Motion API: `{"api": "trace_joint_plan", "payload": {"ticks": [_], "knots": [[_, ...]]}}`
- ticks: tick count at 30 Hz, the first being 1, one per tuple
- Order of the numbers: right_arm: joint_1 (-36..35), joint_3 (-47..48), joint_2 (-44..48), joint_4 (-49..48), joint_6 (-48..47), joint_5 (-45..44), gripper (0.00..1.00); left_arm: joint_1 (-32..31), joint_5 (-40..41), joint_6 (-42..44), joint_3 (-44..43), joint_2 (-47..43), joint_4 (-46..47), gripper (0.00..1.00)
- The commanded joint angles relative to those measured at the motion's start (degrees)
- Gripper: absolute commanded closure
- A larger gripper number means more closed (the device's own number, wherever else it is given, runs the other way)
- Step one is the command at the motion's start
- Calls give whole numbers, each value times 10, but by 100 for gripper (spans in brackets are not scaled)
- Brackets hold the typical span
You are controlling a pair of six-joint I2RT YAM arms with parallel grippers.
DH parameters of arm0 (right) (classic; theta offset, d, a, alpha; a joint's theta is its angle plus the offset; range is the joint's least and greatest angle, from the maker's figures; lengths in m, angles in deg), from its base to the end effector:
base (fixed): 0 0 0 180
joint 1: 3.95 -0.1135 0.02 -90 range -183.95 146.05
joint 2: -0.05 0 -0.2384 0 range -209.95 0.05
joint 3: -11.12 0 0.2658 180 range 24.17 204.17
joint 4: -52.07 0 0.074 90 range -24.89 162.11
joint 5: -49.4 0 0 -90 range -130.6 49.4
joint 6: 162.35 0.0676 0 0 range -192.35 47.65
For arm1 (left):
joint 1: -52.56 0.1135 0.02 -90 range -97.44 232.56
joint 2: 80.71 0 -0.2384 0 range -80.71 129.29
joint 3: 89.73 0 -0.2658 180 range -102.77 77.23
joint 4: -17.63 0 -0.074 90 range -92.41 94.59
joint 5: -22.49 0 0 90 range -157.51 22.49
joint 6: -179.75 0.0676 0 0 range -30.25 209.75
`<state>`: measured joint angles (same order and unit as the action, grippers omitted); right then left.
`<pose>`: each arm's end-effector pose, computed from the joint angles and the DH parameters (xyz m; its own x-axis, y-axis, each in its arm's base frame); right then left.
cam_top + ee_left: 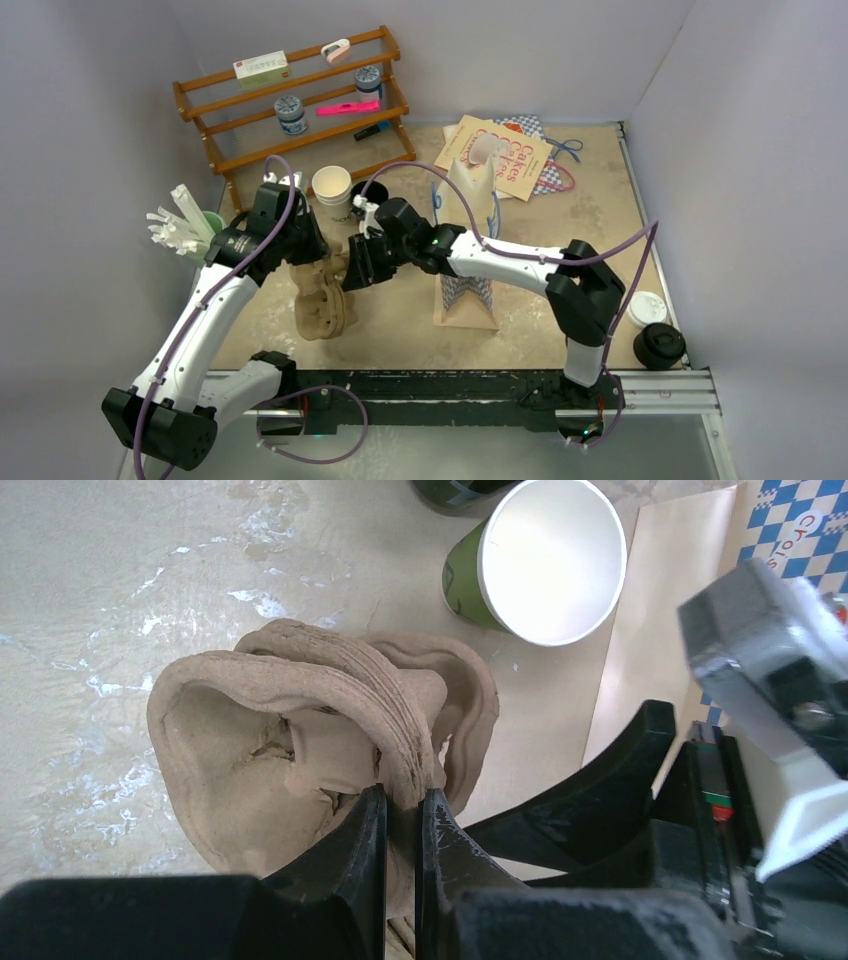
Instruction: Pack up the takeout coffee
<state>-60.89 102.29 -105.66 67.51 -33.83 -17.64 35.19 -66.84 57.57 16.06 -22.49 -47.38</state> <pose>0.2288 0.3998 0.2082 -0.8087 -0.1912 -0.5563 -0.5782 0.4323 0.6920 0.2320 -0.0717 0.2825 -0.7649 -0.3187 -0.5598 -0.1373 0.9297 -0.3418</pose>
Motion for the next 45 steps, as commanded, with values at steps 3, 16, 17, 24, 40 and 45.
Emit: {"api": "trace_joint_plan", "payload": {"ticks": [3, 16, 17, 24, 40, 45], "knots": [[-2, 15, 35, -22, -8, 1, 60, 2, -4, -5, -19, -12, 20, 100], [-3, 20, 41, 33, -14, -24, 57, 1, -21, -12, 27, -5, 43, 100], [-3, 23, 43, 48, -15, -42, 54, 2, -19, -14, 26, -2, 40, 100], [-25, 40, 62, 134, -118, -163, 49, 2, 75, 31, -77, 32, -69, 100], [-131, -8, 60, 95, -495, -144, 24, 2, 147, 80, 18, 150, 5, 100], [-144, -30, 49, 91, -574, -152, 22, 2, 123, 77, -2, 181, 19, 70]]}}
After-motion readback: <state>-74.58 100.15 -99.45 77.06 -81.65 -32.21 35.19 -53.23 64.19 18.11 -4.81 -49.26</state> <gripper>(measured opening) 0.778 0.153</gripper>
